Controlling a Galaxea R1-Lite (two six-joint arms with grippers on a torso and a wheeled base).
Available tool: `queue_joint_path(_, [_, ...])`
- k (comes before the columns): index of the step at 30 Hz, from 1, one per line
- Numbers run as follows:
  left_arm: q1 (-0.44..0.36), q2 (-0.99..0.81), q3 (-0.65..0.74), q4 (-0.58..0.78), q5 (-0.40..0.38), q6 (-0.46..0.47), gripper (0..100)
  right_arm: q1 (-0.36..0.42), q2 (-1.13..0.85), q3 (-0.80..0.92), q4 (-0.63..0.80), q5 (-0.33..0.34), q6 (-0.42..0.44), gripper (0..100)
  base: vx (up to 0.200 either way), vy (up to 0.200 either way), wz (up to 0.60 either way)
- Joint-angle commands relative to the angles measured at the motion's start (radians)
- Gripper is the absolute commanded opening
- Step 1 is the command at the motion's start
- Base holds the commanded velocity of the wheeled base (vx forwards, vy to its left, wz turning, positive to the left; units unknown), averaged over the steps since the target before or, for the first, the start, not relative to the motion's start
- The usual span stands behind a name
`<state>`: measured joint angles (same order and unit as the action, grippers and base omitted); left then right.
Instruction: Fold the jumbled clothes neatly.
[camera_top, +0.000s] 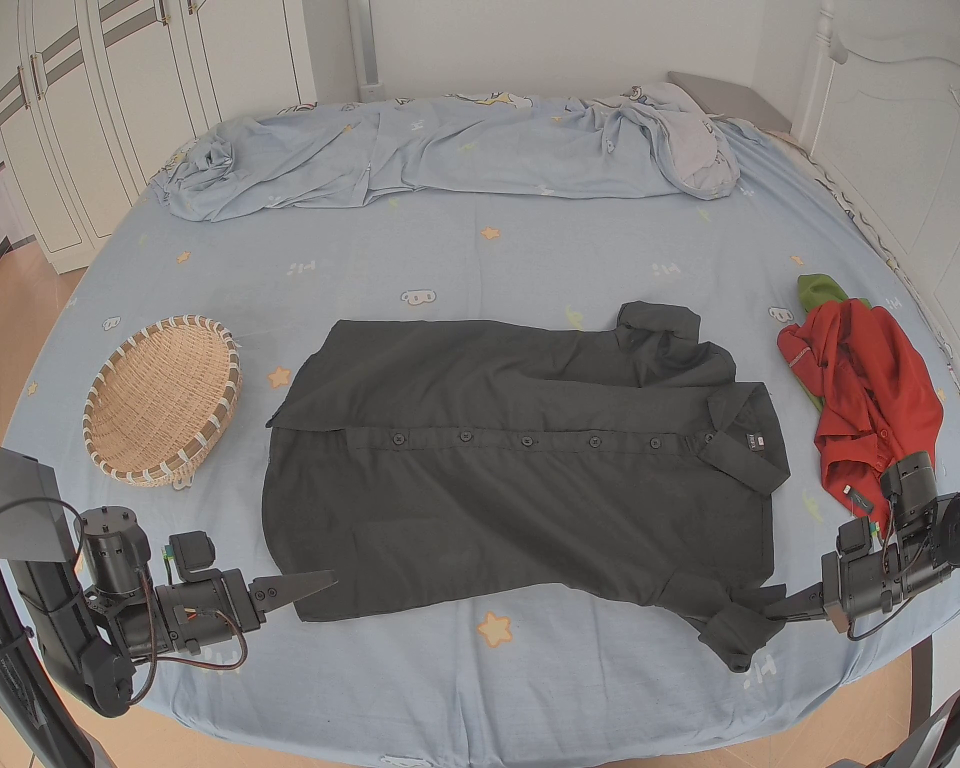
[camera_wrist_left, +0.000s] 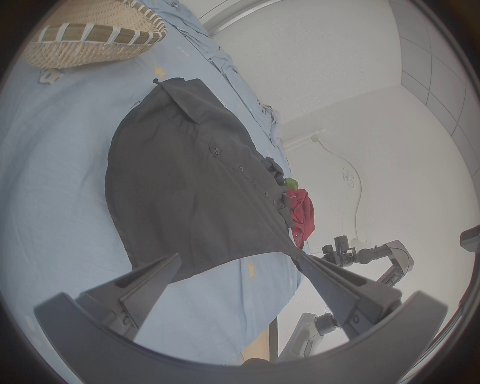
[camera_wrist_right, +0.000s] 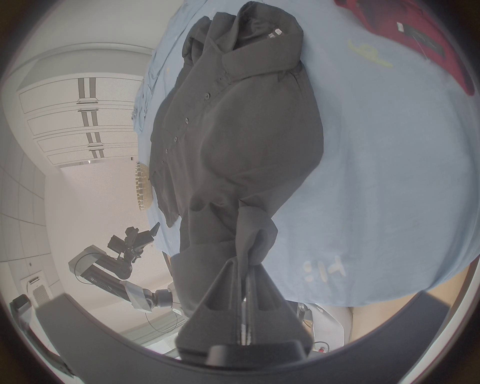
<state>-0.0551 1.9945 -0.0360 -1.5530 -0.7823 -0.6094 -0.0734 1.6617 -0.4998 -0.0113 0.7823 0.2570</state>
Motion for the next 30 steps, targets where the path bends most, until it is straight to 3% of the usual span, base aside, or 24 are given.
queue_joint_path(1, [0.003, -0.005, 0.004, -0.018, 0.0, 0.0, 100, 0.024, 0.016, 0.02, -0.001, -0.008, 0.001, 0, 0.0, 0.0, 0.0])
queue_joint_path(2, [0.001, -0.005, 0.004, -0.018, 0.002, 0.0, 100, 0.027, 0.015, 0.021, -0.006, -0.008, 0.004, 0, 0.0, 0.0, 0.0])
queue_joint_path(3, [0.001, -0.005, 0.004, -0.018, 0.0, 0.0, 100, 0.029, 0.013, 0.023, -0.012, -0.008, 0.008, 100, 0.0, 0.0, 0.0])
queue_joint_path(11, [0.001, -0.006, -0.002, -0.018, 0.0, 0.0, 100, 0.011, -0.08, 0.032, -0.016, -0.005, 0.018, 100, 0.0, 0.0, 0.0])
queue_joint_path(19, [0.001, -0.008, -0.01, -0.018, 0.0, 0.0, 100, -0.115, -0.142, -0.056, -0.01, -0.005, 0.014, 100, 0.0, 0.0, 0.0])
queue_joint_path(24, [0.018, -0.002, -0.036, -0.018, 0.002, 0.0, 100, -0.167, 0.009, -0.272, -0.03, -0.005, 0.008, 100, 0.0, 0.0, 0.0])
queue_joint_path(30, [0.029, -0.005, -0.044, -0.018, 0.0, 0.0, 100, -0.112, 0.299, -0.689, -0.045, 0.0, 0.016, 100, 0.0, 0.0, 0.0])
